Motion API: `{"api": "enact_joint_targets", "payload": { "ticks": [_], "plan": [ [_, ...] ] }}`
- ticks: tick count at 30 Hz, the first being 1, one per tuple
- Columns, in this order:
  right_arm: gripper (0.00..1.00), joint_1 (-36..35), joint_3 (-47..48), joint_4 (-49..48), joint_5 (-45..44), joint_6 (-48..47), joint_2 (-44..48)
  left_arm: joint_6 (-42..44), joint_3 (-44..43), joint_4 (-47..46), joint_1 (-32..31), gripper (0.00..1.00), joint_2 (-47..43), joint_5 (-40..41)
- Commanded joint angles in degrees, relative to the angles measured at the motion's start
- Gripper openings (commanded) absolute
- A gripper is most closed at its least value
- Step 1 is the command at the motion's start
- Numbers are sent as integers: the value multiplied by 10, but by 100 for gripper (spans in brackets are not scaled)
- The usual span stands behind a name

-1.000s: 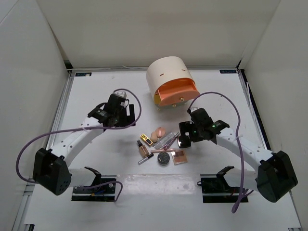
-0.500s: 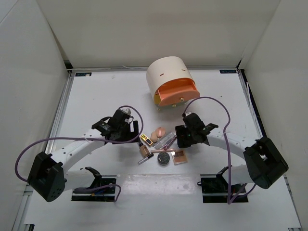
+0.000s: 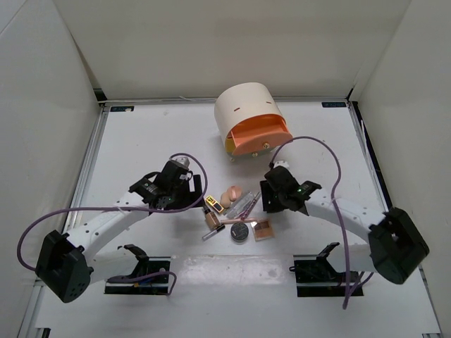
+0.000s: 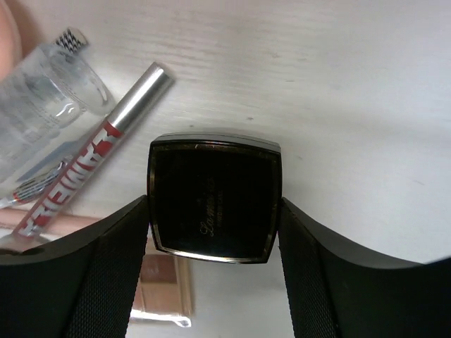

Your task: Organize the makeup

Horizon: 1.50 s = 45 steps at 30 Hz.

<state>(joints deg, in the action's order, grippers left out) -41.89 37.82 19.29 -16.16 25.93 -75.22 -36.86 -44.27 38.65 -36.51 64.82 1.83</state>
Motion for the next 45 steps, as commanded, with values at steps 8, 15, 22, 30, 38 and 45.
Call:
{"api": "enact_joint_targets", "payload": {
  "ticks": [8, 15, 22, 30, 38, 45],
  "plan": [
    [28, 8, 218, 187, -197, -45, 162, 31, -55, -4, -1, 98, -10, 32],
    [28, 8, 375, 57, -239, -171, 74, 42, -71, -7, -1, 98, 7, 47],
    [31, 36, 457, -77, -148, -238, -47, 38, -64, -5, 12, 98, -8, 53],
    [34, 74, 444, -94, -67, -205, -90, 42, -60, 7, 28, 98, -22, 52],
    [64, 81, 396, -105, -28, -207, -67, 45, -66, 7, 28, 98, -15, 47],
    [94, 85, 424, -87, -21, -224, -69, 57, -73, 7, 28, 98, -12, 42]
  ]
}}
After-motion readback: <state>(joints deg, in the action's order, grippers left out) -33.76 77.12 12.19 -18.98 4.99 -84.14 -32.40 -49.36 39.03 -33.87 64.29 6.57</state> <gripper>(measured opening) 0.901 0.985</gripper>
